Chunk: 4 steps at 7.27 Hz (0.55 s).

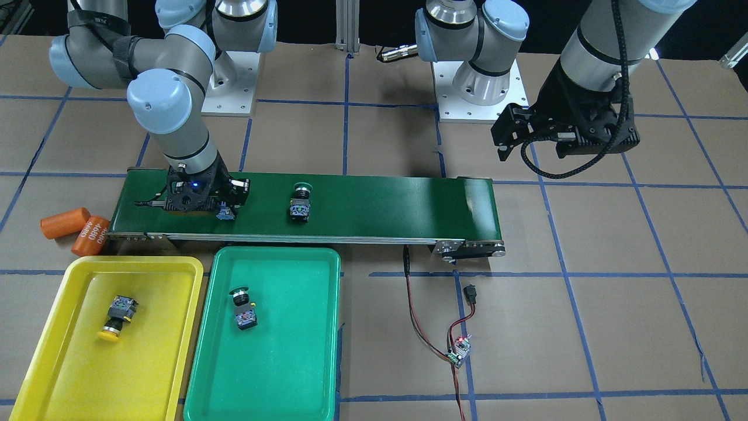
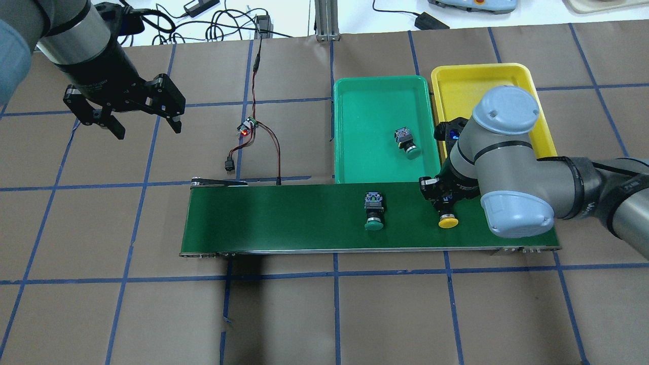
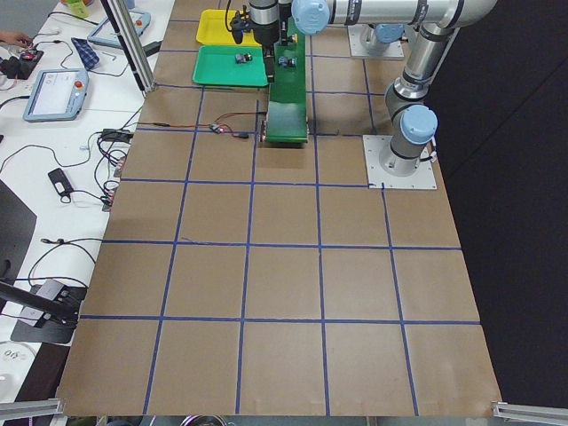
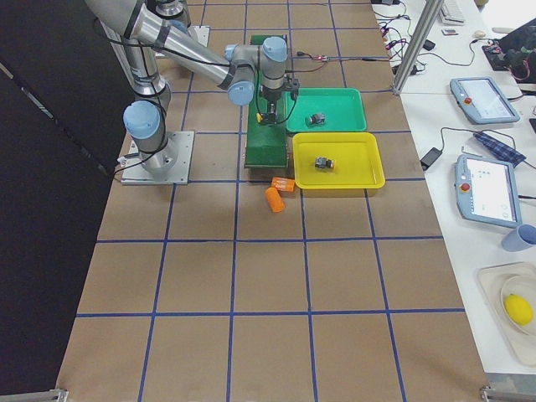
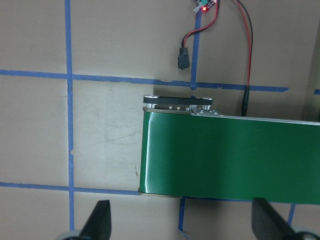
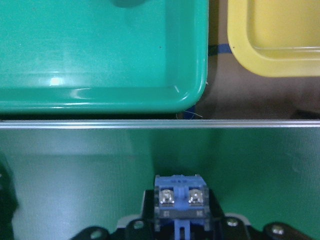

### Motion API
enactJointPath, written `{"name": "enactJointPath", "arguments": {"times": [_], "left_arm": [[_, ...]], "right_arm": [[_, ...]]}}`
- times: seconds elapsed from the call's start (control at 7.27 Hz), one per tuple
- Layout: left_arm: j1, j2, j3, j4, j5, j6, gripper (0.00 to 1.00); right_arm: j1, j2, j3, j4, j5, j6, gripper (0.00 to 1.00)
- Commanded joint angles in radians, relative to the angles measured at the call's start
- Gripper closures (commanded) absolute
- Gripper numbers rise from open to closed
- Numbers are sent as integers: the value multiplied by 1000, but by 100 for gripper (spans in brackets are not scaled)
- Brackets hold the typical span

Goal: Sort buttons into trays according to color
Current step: 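Move the right gripper back to the belt and grasp a yellow-capped button, then carry the yellow-capped button into the yellow tray and release it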

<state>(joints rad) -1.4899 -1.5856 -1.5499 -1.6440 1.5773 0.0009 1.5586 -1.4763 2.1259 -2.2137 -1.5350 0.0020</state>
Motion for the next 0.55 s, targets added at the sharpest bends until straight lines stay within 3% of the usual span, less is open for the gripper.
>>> {"name": "enactJointPath", "arguments": {"times": [0.0,0.41], "left_arm": [[-1,-7,4,-11,4,-5,0],[-28,-30,30,-77,4,-7,0]], "right_arm": [[-12,16,-108,12,-8,0,95],[-78,308,-506,199,-86,-118,92]]}}
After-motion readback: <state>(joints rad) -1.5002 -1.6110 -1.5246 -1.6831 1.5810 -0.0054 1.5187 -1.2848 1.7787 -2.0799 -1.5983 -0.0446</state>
